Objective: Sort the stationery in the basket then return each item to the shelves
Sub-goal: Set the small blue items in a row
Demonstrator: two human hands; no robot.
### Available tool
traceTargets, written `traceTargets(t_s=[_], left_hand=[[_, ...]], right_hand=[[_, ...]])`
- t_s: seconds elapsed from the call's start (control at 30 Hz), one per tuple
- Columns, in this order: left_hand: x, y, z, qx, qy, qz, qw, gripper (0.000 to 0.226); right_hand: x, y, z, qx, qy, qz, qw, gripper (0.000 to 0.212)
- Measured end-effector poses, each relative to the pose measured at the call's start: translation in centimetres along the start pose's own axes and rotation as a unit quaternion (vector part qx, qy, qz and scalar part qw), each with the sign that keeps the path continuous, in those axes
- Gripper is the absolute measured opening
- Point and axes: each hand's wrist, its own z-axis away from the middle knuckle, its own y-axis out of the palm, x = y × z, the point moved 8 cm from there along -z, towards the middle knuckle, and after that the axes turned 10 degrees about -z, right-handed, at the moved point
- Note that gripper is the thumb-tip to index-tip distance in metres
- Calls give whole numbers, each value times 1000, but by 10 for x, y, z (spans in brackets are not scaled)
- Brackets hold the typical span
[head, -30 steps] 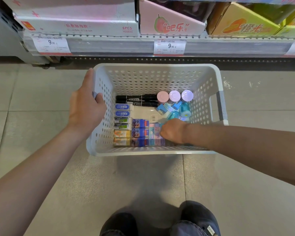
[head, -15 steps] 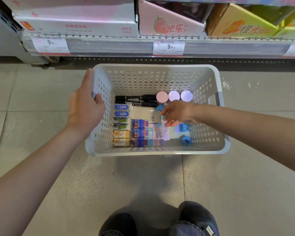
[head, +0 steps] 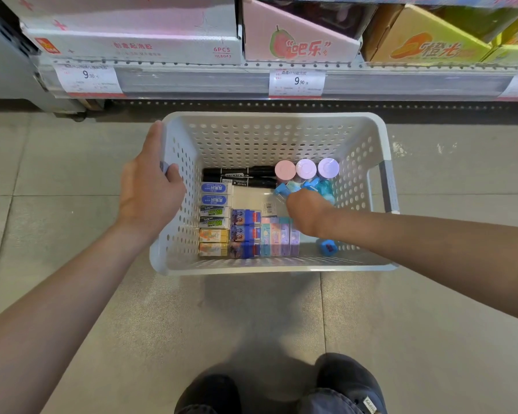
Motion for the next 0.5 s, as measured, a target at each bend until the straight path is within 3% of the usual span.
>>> traceTargets(t_s=[0.13,0.3,0.5], left_hand=[[0,-1,0,0,-3,-1,1000,65],[-3,-1,1,4,-2,-5,1000,65],[-2,-1,1,6,-12,-7,1000,65]], right_hand=[[5,1,-1,-26,-11,67,997,28],[9,1,-2,-45,0,-11,999,28],[11,6,2,-46,-5,-4,999,27]])
